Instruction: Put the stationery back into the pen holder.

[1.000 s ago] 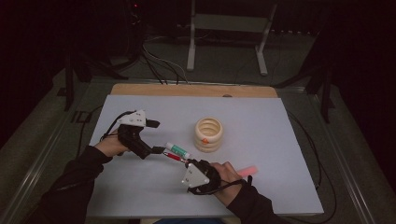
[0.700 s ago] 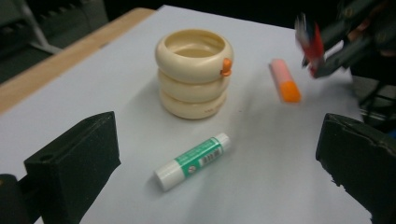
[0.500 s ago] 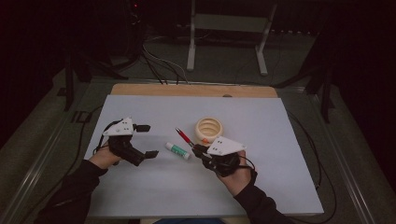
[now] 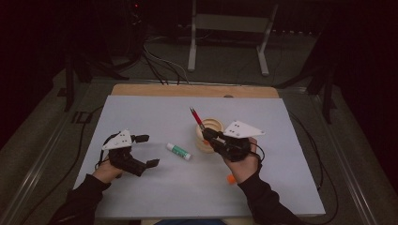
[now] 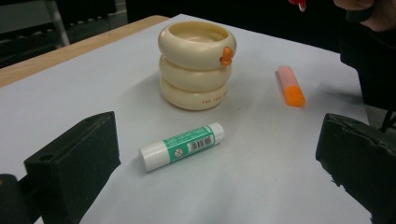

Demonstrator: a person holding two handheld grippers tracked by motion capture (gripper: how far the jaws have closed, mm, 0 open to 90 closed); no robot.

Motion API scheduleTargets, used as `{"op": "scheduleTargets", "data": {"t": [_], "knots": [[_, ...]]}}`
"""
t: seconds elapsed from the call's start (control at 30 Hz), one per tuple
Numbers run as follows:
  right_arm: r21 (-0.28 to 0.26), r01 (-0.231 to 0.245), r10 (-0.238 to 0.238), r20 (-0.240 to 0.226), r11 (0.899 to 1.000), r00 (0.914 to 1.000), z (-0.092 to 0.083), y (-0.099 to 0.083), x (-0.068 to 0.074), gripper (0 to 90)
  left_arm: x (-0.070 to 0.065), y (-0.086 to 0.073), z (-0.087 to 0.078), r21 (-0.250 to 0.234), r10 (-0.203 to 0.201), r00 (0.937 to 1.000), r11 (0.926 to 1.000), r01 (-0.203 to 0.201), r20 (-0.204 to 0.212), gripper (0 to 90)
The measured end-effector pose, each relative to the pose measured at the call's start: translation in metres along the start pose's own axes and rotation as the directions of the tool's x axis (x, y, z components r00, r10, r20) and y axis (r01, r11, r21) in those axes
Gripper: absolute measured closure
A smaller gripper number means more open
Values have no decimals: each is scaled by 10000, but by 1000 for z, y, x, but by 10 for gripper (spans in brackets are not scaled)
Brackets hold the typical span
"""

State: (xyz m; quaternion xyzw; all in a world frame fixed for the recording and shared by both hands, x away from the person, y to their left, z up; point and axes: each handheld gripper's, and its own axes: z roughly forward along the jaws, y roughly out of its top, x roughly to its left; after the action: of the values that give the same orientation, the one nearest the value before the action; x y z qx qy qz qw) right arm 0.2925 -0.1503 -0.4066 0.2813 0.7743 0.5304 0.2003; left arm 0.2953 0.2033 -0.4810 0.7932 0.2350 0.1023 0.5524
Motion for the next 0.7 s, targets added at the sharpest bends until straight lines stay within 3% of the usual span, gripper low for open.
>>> {"op": "scheduleTargets", "data": {"t": [0.3, 0.57, 0.7], "knots": [[-562, -557, 569, 199, 9969, 9982, 1, 14, -20, 801, -2, -11, -5, -423, -566, 9965, 9976, 540, -618, 2], [-793, -826, 855, 345, 9934, 9957, 12, 21, -30, 801, -12, -17, -6, -322, -526, 9953, 9982, 501, -814, 2], [-956, -982, 1026, 414, 9906, 9939, 18, 22, -35, 801, -14, -21, -8, -607, -682, 9930, 9962, 625, -961, 3]]}}
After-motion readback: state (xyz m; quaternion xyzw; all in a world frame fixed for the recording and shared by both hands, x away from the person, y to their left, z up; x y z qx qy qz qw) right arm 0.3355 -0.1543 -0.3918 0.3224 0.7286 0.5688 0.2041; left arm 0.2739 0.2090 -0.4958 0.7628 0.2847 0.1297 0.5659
